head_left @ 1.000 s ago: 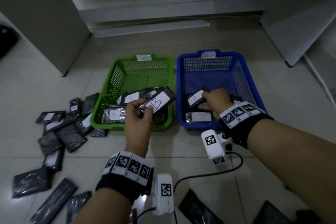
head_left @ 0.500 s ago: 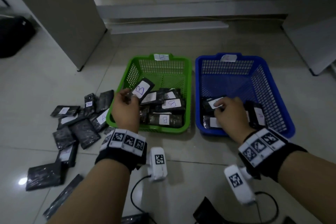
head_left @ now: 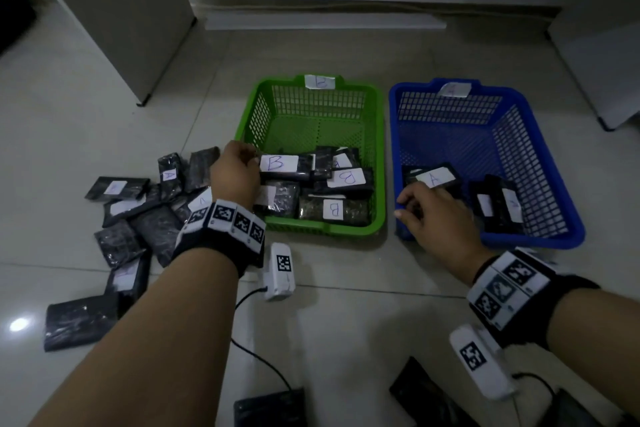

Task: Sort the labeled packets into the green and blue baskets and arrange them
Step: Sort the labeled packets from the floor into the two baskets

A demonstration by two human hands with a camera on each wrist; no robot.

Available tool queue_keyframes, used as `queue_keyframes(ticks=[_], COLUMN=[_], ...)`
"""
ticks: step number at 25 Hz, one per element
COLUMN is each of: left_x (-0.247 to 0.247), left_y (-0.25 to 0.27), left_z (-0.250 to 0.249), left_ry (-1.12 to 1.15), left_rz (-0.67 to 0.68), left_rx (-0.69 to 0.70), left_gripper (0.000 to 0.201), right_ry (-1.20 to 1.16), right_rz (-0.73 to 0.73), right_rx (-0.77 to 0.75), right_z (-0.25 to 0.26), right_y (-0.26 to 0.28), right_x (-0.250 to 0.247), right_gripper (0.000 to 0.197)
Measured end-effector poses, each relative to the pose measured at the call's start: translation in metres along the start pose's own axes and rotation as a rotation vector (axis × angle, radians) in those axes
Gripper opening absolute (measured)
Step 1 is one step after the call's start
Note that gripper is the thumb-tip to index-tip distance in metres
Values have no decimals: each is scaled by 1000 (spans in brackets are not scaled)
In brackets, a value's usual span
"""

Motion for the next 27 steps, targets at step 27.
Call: queue_keyframes(ticks=[27], left_x=[287], left_y=[339], left_z=[-183], left_ry=[-162], left_rz=[974], left_rx=[800], left_gripper=[37], right_ry=[69], right_rz=[130], right_rx=[568], right_z=[-250], right_y=[258], right_x=[-93], right_gripper=[47])
Point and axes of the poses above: each hand's wrist, its own y-axis away from the middle knuckle, its own x-axis out of the palm, z = x × y, the point moved 2 cm from there along -y, towards the middle knuckle, and after that the axes turned 7 degrees about z, right-handed, at the moved point
